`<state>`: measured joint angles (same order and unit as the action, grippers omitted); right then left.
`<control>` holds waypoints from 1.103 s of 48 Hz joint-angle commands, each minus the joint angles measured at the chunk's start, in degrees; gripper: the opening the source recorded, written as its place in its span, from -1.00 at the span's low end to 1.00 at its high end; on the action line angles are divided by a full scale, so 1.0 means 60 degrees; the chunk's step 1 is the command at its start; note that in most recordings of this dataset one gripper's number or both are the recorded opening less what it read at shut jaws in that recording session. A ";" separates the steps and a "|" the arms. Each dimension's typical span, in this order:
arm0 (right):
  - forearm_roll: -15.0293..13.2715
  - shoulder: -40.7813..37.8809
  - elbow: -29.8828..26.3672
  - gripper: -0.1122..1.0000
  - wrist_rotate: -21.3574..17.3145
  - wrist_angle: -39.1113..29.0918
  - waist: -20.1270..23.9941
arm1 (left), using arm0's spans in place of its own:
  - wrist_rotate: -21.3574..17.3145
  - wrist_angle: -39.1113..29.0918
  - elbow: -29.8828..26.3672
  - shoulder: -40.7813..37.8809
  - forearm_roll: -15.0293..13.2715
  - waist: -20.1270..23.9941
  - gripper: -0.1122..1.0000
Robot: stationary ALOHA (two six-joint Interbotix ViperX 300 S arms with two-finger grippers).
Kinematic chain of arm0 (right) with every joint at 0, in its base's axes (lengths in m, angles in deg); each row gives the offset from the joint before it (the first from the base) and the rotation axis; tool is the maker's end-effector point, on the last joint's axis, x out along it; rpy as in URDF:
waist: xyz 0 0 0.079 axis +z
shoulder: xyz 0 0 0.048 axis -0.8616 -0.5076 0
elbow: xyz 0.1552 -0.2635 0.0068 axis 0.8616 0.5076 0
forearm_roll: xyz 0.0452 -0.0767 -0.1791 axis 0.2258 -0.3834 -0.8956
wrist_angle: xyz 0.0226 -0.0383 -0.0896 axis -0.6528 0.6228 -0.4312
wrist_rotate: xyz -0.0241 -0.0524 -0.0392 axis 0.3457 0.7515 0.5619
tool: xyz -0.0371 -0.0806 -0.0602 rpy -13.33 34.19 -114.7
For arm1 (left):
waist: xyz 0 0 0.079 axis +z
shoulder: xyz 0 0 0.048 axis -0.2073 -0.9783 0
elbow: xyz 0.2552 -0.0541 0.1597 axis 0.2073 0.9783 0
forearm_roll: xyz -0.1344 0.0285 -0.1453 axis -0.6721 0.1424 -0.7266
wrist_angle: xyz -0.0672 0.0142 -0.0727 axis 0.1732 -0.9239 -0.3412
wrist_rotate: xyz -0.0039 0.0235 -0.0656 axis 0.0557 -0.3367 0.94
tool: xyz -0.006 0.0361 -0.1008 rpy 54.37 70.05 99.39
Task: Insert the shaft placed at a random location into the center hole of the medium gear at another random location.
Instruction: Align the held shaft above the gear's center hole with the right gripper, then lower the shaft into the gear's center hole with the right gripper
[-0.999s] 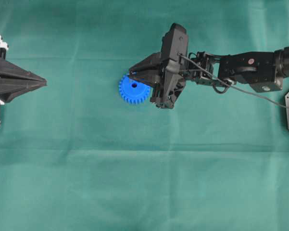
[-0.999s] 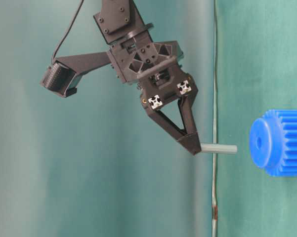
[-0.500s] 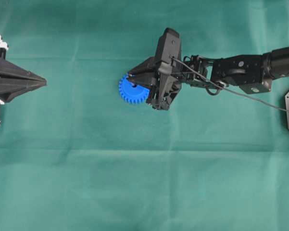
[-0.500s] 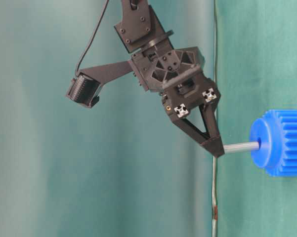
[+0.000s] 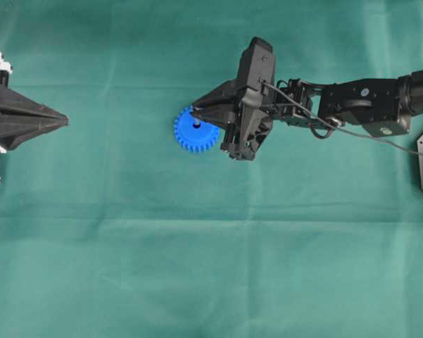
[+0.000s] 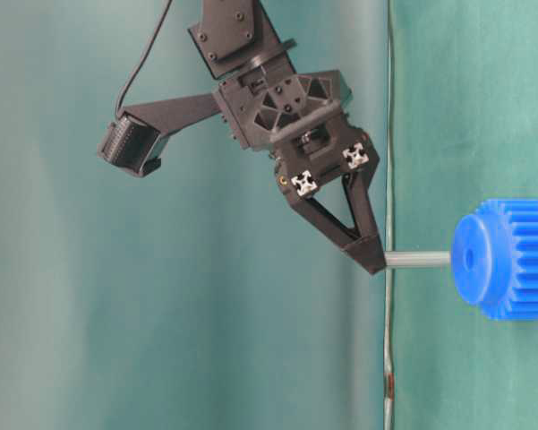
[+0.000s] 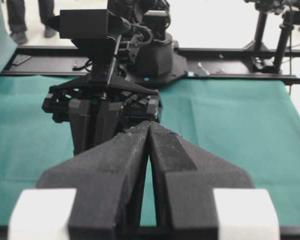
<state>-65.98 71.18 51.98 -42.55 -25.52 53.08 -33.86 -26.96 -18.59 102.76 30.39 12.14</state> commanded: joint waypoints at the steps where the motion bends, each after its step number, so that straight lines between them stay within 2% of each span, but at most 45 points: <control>1: 0.0015 0.0278 -0.0117 -0.57 0.0029 0.0103 0.0044 | 0.0000 0.0044 -0.0249 -0.0029 0.0015 0.0000 -0.80; 13: 0.0015 -0.0044 -0.0117 -0.56 0.0029 0.0469 0.0044 | 0.0015 0.0044 -0.0249 -0.0044 0.0015 0.0015 -0.80; 53: 0.0029 -0.0879 -0.0220 -0.57 -0.0015 0.0601 0.0059 | 0.0029 0.0044 -0.0249 -0.0044 0.0015 0.0015 -0.80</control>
<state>-65.98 65.91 51.98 -42.55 -23.05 53.35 -33.77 -26.96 -18.59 102.76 30.31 12.14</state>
